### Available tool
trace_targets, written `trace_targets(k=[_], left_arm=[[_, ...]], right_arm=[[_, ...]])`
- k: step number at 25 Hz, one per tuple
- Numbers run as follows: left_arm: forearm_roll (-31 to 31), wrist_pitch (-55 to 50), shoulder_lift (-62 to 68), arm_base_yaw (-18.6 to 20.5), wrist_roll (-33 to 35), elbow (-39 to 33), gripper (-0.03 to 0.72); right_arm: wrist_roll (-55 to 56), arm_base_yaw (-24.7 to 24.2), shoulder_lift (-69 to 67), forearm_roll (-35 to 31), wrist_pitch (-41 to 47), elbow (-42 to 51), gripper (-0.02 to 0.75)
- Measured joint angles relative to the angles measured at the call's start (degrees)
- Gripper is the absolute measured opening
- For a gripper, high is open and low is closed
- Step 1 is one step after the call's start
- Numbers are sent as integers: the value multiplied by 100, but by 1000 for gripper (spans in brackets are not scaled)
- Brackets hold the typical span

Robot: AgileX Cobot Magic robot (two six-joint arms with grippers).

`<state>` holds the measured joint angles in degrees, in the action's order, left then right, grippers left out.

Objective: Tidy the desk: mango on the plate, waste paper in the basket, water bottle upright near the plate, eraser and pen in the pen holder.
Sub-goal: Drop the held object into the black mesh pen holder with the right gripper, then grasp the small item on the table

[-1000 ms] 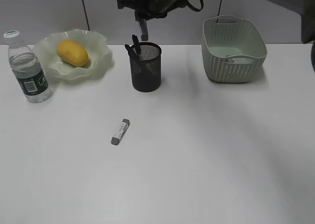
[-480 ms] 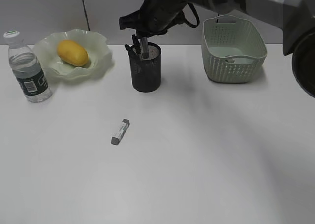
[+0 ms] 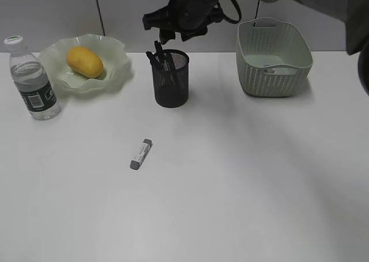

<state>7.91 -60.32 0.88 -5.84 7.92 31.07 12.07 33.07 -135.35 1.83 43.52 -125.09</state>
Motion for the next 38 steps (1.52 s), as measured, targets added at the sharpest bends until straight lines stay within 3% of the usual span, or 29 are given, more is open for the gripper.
trace_targets(k=[10, 15, 20, 29, 38], left_arm=[[0, 0, 0, 0, 0, 0, 344], [0, 0, 0, 0, 0, 0, 340], [0, 0, 0, 0, 0, 0, 334], [0, 0, 0, 0, 0, 0, 323], [0, 0, 0, 0, 0, 0, 319]], right_arm=[[-497, -6, 932, 18, 2381, 0, 416], [-599, -23, 1631, 32, 2540, 344, 416], [-815, -23, 2826, 27, 2549, 1639, 416], [-931, -23, 5882, 32, 2563, 4818, 419], [-937, -23, 9221, 46, 2200, 7182, 580]])
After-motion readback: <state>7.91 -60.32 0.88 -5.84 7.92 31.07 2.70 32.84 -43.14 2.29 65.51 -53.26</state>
